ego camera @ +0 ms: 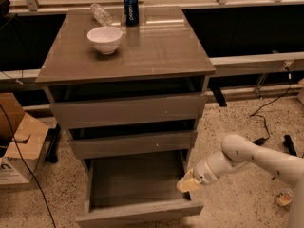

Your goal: Close bottom drawer

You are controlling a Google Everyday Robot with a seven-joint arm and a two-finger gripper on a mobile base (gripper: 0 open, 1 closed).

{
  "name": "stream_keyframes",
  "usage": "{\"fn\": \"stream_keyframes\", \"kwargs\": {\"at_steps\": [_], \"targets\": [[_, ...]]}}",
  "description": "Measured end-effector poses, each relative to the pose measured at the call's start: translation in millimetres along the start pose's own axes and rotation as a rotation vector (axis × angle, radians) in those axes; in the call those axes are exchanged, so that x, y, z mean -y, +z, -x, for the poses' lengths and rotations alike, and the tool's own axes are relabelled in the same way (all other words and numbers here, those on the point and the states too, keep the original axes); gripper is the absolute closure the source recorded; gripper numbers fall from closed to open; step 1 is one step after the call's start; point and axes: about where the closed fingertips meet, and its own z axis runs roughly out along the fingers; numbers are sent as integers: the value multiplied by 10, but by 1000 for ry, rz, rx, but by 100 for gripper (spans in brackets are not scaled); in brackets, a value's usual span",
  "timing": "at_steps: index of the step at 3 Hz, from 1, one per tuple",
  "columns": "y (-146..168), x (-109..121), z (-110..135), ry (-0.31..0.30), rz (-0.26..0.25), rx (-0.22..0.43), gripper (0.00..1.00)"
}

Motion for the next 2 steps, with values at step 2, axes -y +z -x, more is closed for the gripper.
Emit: {"fn": "stream_keyframes", "kwargs": {"at_steps": [2], "targets": [[880,285,-198,121,37,-47,100]]}}
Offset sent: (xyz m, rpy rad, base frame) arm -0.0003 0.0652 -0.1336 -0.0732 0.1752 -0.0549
